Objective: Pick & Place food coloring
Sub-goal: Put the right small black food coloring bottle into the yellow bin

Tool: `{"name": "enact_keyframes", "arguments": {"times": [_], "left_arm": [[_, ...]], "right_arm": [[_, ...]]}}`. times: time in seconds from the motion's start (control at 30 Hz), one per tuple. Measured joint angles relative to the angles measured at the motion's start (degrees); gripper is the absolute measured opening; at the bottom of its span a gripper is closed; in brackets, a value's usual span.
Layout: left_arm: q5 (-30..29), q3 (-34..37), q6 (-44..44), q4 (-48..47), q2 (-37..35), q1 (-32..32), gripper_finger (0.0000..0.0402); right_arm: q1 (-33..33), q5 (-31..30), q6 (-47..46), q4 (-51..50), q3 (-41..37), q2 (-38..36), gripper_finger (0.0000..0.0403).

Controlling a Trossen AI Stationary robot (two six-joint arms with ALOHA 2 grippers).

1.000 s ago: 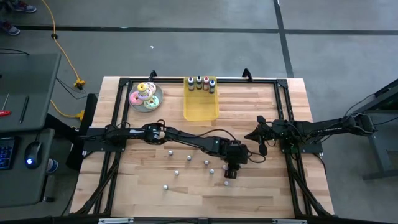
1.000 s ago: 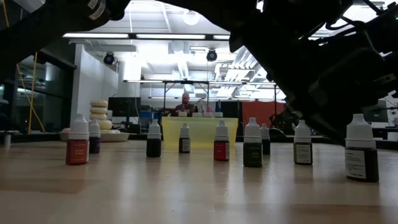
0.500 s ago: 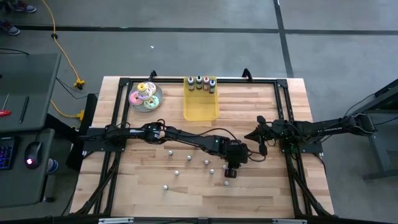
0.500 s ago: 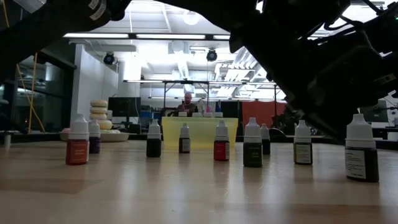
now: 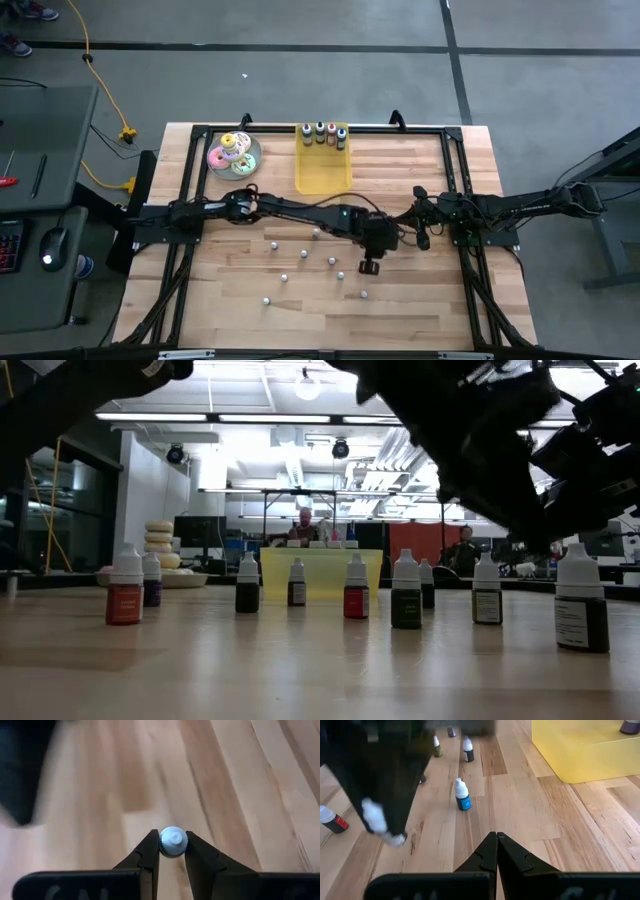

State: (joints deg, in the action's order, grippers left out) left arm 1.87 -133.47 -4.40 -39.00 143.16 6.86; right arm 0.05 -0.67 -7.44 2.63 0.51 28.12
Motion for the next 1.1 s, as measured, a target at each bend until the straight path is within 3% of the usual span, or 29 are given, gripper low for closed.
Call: {"name": "enact_keyframes", "arguments": {"times": [0.37, 0.6, 1.1], "left_arm": [[-1.12, 0.0, 4.92, -11.13, -8.05, -6.7, 0.0061], [-2.65, 0.0, 16.95, -18.28, -10.82, -11.28, 0.0062], [-19.44, 0.04, 31.0, -29.19, -16.95, -16.3, 0.0062]], "right_arm": [[-0.02, 0.0, 0.0, 0.11, 0.02, -0.02, 0.0], [-0.01, 0.0, 0.0, 0.13, 0.02, 0.0, 0.0], [0.0, 0.0, 0.02, 0.13, 0.0, 0.0, 0.0]]}}
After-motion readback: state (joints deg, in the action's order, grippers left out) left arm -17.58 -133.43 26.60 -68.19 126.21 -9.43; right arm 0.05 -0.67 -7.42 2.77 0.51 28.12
